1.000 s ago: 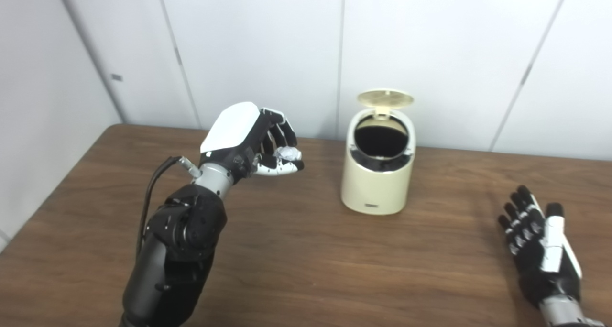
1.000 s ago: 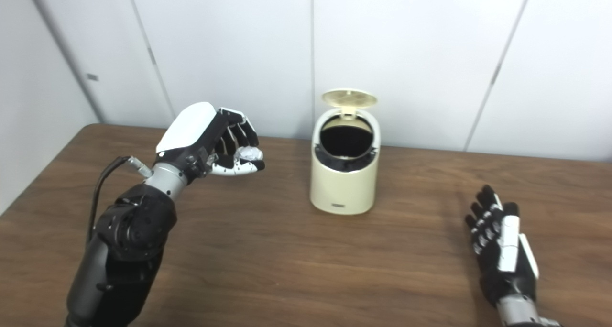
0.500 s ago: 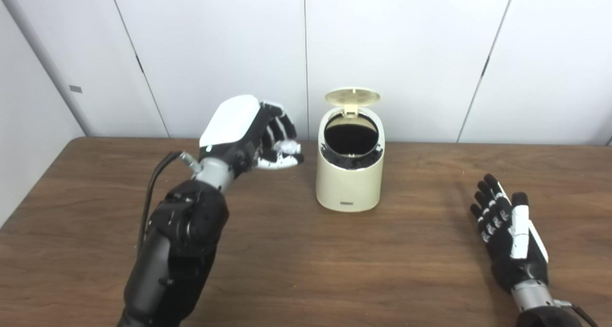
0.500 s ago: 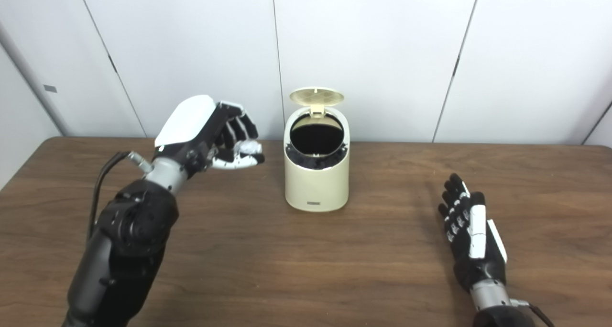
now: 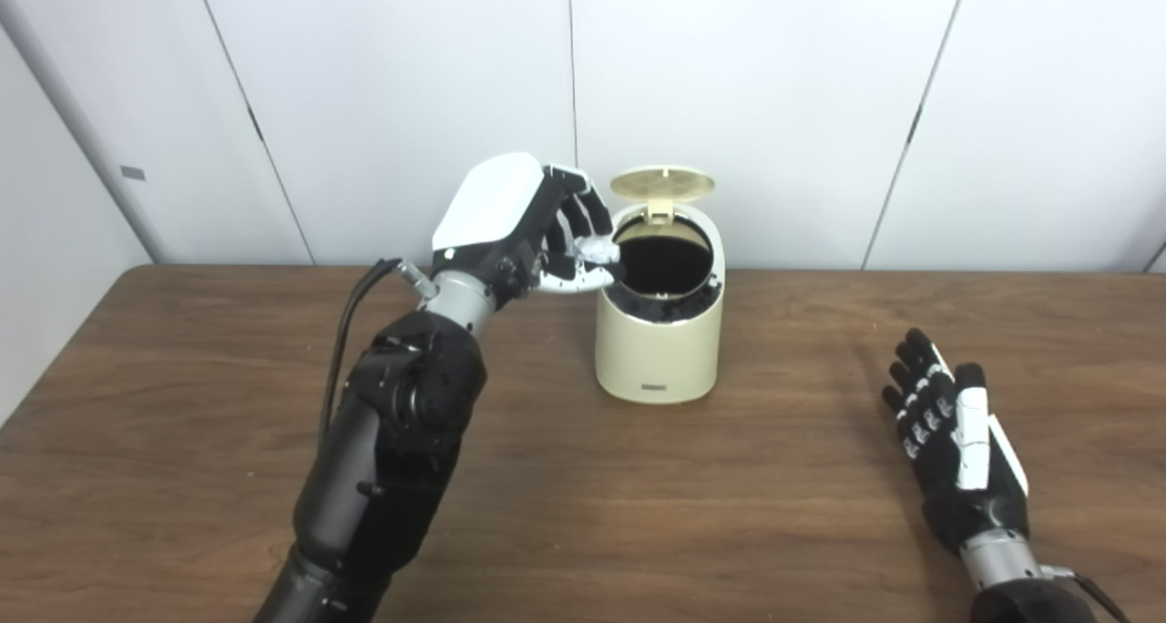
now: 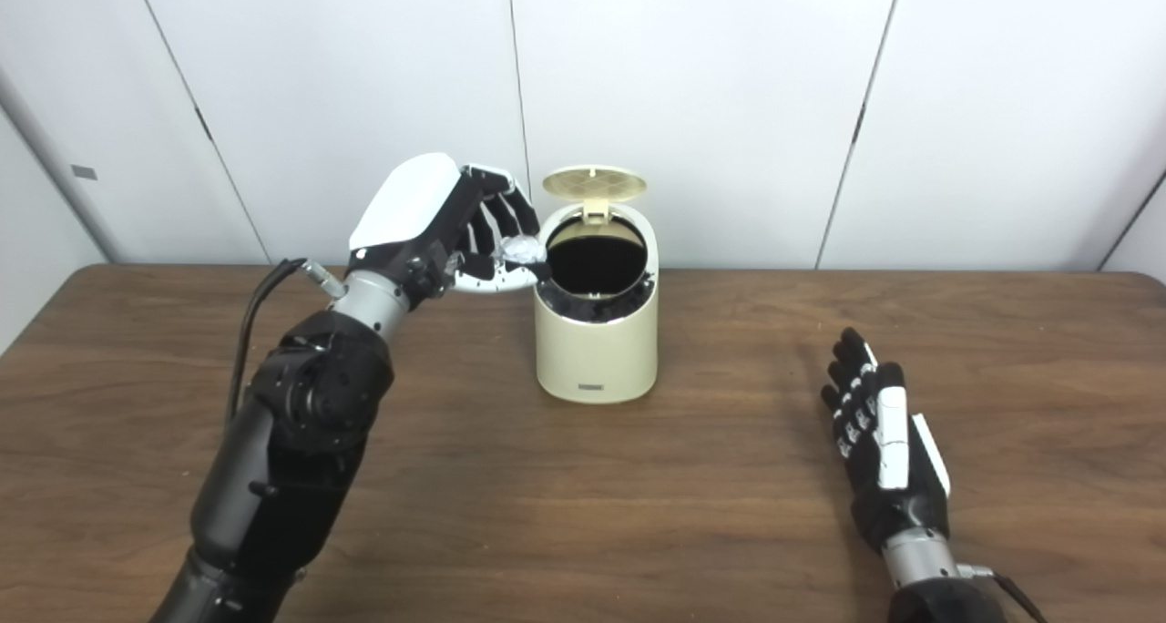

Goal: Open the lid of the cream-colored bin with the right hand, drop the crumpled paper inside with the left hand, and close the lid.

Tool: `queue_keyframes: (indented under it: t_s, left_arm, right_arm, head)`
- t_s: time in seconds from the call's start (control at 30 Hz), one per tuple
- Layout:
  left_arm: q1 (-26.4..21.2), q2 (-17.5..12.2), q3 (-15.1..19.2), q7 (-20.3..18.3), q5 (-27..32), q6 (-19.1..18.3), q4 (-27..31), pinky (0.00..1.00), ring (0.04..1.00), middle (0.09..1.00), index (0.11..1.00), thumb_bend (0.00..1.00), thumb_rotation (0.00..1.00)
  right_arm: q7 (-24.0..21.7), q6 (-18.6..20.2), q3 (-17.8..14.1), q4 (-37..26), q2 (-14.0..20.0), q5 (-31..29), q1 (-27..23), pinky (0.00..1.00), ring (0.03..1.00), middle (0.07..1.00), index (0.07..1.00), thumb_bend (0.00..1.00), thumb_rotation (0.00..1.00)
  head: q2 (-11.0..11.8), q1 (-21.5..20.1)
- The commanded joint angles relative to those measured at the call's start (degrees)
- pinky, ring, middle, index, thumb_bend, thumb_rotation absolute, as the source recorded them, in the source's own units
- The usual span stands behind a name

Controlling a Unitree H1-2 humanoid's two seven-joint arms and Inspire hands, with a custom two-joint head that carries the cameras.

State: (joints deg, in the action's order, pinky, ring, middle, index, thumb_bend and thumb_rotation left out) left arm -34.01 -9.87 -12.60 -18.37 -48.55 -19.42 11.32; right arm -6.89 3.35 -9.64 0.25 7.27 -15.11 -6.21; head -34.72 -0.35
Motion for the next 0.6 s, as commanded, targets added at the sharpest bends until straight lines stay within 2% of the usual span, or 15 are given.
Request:
queue_keyframes:
  t_s: [0.0,0.27,0.43,0.57]
  left_arm:
    - [-4.1,0.5,0.2,3.0,0.8,1.9,-0.3,0.28,0.369,0.454,0.519,0.46,0.00]
    - [-5.9,2.1,-0.6,7.9,1.5,3.8,-5.8,0.29,0.381,0.464,0.520,0.47,0.00]
    - [-7.0,3.5,-2.0,10.7,1.0,4.0,-9.1,0.35,0.388,0.479,0.493,0.47,0.00]
    - [-7.4,4.4,-2.9,12.6,1.5,4.6,-11.3,0.26,0.383,0.488,0.523,0.46,0.00]
  right_arm:
    - [-0.2,-2.3,0.2,-0.6,0.0,0.2,-0.6,1.00,1.000,0.982,0.959,0.65,1.00]
    - [0.0,-2.9,0.3,-0.2,-0.4,0.2,-0.4,1.00,1.000,0.974,0.954,0.64,1.00]
    - [-0.2,-4.1,0.2,1.0,-0.4,0.3,-0.4,1.00,1.000,0.974,0.957,0.64,1.00]
    - [-0.1,-4.3,0.4,0.9,-0.4,0.7,-0.4,1.00,1.000,0.971,0.960,0.64,1.00]
  head:
    - [0.0,-0.1]
    - [0.2,0.1]
    - [0.2,0.3]
    - [0.2,0.3]
